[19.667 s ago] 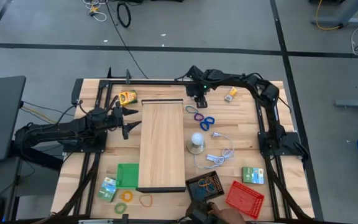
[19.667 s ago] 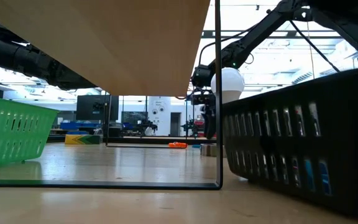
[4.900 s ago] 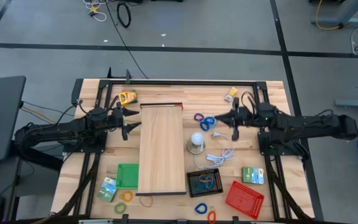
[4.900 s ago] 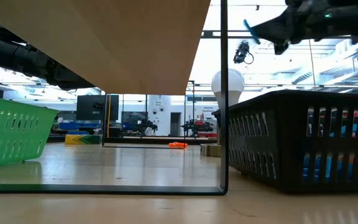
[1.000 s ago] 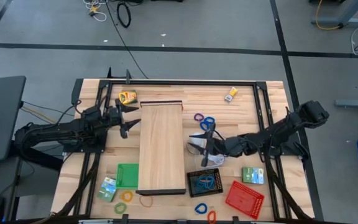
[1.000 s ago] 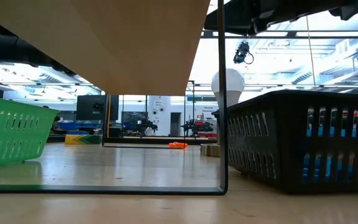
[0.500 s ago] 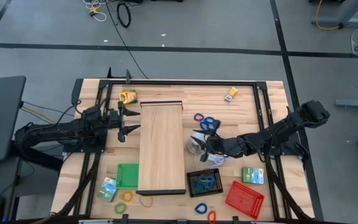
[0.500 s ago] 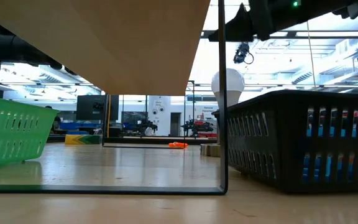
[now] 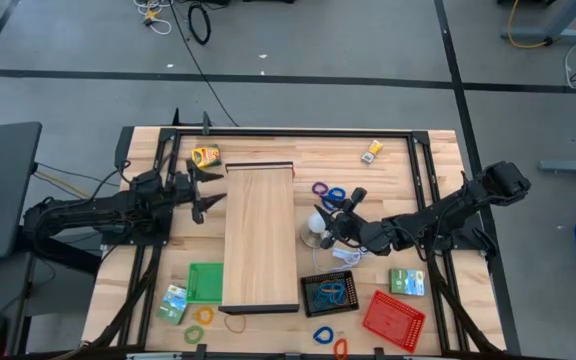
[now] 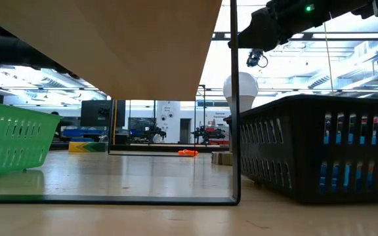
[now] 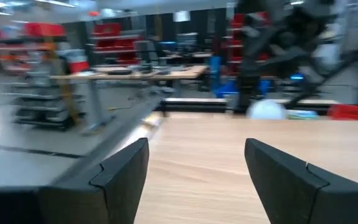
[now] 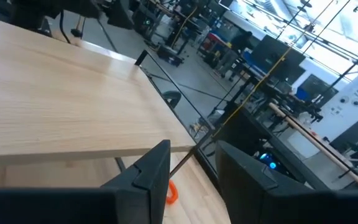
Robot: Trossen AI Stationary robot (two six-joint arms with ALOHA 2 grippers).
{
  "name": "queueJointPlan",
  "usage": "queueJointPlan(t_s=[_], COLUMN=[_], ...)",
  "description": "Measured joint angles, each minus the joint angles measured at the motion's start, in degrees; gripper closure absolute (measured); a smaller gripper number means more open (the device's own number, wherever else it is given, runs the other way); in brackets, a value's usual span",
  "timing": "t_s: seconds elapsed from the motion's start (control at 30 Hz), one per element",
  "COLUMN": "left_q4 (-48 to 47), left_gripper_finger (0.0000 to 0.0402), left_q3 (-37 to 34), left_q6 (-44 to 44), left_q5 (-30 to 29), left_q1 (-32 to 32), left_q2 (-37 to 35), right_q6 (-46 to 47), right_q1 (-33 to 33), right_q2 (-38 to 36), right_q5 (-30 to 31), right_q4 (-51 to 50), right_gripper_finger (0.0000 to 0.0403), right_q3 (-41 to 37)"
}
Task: Pick & Place Office Desk Supplies
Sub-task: Put the orange rubber band into the black bin
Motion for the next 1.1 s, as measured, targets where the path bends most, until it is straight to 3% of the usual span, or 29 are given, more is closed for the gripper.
queueJointPlan(t_s=[0.2,0.3,0.5,0.67,0.77,0.97,1.1], left_q4=[-1.73,-2.83,-10.53,-15.81,-22.3,-36.07,-41.39], left_gripper_finger=[0.0135,0.0146,0.0174,0.0187,0.019,0.0186,0.0179], left_q3=[0.02,1.1,10.22,19.16,23.86,29.65,33.3], left_q6=[-2.81,-3.27,-0.95,0.58,1.3,-1.25,-5.96], left_q5=[16.12,18.21,7.77,6.06,2.13,-11.86,-15.99], left_q1=[-0.32,-2.3,-8.64,-15.59,-20.72,-31.88,-38.52], left_q2=[0.0,0.0,0.11,2.73,6.52,17.79,24.32], right_q6=[-0.19,-0.24,-0.83,-1.29,-1.31,-1.36,-1.49], right_q1=[0.32,0.33,0.31,0.31,0.31,0.86,1.94], right_q2=[-0.01,-0.02,-0.02,0.0,0.0,0.0,-0.42], right_q5=[0.17,0.17,0.15,0.05,0.0,0.02,1.28], right_q4=[0.0,-0.2,-0.22,-0.22,-0.22,-0.67,-0.92], right_gripper_finger=[0.0266,0.0266,0.0266,0.0266,0.0266,0.0266,0.0266], right_q3=[0.0,0.0,0.0,0.0,0.0,0.0,-0.02])
